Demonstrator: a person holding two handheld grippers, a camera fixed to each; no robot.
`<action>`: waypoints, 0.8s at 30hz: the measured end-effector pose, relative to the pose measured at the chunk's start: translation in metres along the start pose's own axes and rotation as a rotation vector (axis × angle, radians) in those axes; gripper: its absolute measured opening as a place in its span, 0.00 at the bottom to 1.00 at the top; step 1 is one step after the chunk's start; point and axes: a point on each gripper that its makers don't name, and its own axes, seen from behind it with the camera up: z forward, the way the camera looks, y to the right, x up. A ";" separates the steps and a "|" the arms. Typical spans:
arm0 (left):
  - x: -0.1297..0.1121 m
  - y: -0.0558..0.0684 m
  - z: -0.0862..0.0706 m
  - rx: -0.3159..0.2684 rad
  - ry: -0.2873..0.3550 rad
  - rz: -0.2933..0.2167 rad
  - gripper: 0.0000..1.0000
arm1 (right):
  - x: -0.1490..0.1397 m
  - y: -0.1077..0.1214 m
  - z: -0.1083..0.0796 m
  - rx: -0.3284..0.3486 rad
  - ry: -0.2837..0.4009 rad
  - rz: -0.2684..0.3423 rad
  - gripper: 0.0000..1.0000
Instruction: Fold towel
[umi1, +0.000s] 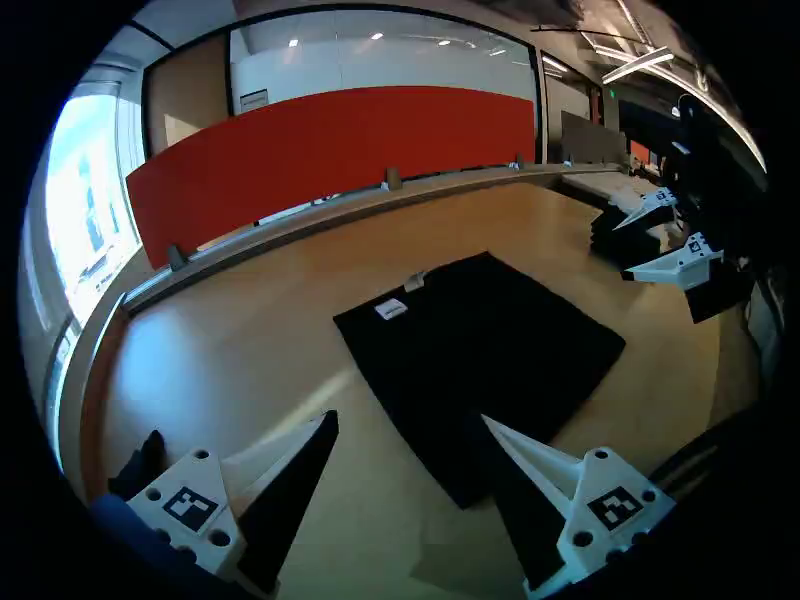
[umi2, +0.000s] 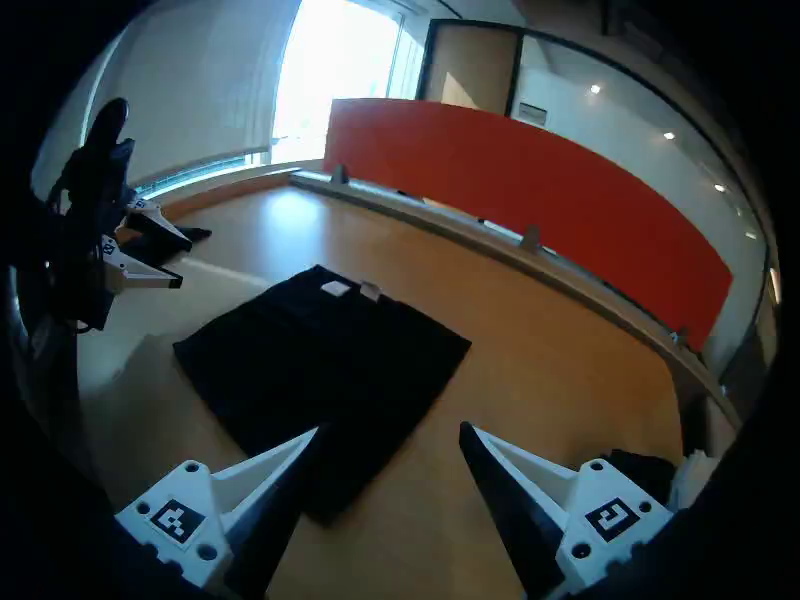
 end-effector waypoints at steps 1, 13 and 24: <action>-0.004 0.001 0.002 -0.003 -0.009 0.004 0.95 | -0.004 -0.002 0.002 0.003 -0.006 -0.003 1.00; -0.049 0.019 0.020 -0.051 -0.103 0.011 0.95 | -0.044 -0.028 0.019 0.053 -0.079 -0.023 0.99; -0.077 0.041 0.028 -0.111 -0.177 0.019 0.95 | -0.077 -0.045 0.026 0.091 -0.146 -0.032 0.98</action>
